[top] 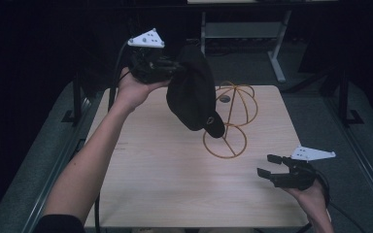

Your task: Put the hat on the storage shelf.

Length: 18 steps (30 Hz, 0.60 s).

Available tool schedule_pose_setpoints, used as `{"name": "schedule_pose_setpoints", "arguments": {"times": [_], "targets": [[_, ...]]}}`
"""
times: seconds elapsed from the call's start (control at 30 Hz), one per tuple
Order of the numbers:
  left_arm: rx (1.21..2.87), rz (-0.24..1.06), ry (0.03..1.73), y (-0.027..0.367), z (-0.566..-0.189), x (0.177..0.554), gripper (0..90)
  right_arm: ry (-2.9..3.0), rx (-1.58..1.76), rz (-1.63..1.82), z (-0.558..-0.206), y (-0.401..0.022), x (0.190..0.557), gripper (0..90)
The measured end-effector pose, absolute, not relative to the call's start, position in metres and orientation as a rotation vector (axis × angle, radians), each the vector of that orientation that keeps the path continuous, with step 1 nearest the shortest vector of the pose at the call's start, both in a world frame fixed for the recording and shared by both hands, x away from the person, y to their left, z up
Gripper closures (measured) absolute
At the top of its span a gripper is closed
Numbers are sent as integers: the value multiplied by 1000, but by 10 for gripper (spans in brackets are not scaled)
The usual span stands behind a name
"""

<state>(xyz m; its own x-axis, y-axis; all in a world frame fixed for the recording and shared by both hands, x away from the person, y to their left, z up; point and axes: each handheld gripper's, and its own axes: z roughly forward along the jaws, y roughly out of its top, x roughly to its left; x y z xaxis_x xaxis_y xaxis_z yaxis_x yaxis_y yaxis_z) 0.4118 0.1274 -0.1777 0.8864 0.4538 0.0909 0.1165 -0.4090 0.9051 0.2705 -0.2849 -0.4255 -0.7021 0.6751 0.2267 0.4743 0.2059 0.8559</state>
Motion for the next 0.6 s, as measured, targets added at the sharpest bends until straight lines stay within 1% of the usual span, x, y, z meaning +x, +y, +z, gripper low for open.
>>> {"name": "schedule_pose_setpoints", "arguments": {"times": [0.1,0.23,0.27,0.3,0.33,0.4,0.43,0.5,0.53,0.57,0.6], "targets": [[1987,384,407,121,-175,416,867,2269,1125,1501,-428,-288,271,254],[2013,349,386,100,-170,427,867,2247,1142,1517,-430,-293,270,254],[2030,334,371,86,-169,431,867,2232,1144,1531,-430,-297,269,254],[2030,334,371,86,-169,431,867,2232,1144,1531,-430,-297,269,254],[2060,317,345,69,-169,437,866,2213,1160,1544,-430,-304,269,254],[2087,299,331,50,-172,442,866,2199,1179,1545,-432,-310,270,254],[2087,299,331,50,-172,442,866,2199,1179,1545,-432,-310,270,254],[2115,270,331,29,-177,449,866,2191,1193,1553,-434,-314,271,254],[2162,257,325,7,-185,456,865,2185,1198,1560,-435,-316,271,254],[2162,257,325,7,-185,456,865,2185,1198,1560,-435,-316,271,254],[2179,239,325,-3,-190,459,865,2184,1201,1561,-435,-316,272,254]]}}
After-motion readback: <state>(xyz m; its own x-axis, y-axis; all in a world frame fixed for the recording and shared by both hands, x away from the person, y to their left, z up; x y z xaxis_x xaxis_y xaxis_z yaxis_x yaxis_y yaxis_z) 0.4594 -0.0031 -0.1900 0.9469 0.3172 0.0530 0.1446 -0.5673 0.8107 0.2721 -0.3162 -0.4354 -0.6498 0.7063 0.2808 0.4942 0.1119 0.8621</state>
